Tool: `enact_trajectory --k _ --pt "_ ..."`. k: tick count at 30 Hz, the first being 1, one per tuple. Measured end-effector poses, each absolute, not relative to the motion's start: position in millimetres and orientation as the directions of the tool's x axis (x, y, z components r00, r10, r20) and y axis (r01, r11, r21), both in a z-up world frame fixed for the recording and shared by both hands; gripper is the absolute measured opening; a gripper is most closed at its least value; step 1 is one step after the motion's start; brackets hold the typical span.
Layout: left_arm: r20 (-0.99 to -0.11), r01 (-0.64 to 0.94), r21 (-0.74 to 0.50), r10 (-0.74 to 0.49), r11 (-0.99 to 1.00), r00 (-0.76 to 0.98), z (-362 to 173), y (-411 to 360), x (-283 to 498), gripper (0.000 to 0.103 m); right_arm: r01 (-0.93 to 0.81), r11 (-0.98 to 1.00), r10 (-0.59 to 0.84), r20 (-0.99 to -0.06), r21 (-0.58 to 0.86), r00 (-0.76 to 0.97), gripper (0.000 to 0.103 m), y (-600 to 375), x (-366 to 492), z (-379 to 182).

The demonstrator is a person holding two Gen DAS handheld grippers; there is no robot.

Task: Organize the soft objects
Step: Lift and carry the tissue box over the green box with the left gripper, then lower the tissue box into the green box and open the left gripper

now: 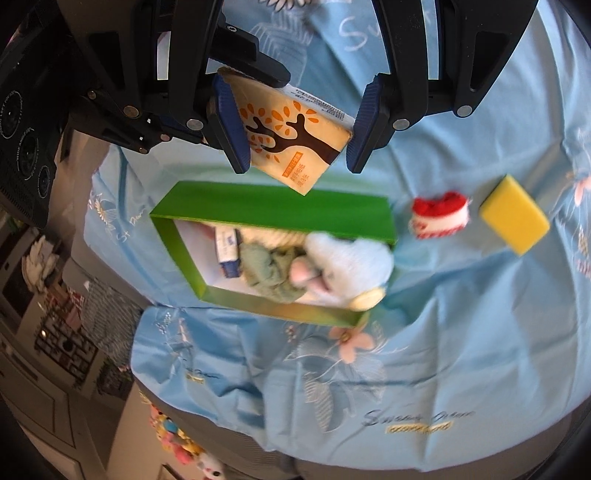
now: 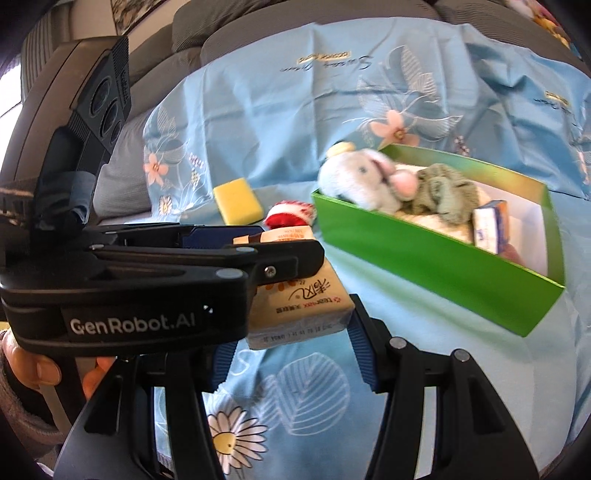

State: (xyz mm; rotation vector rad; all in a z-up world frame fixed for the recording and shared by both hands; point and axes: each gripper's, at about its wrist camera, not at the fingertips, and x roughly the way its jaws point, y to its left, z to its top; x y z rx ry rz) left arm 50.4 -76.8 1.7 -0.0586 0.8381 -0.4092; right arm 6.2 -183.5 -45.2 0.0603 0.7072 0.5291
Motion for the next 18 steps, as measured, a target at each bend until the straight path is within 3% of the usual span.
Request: enact_trajectory --k 18 --pt "-0.671 0.412 -0.163 -0.407 0.896 0.62 42 -143 133 0.055 -0.353 0.909 0.416 -0.513 0.221 0.751 0.055 -251 70 -7"
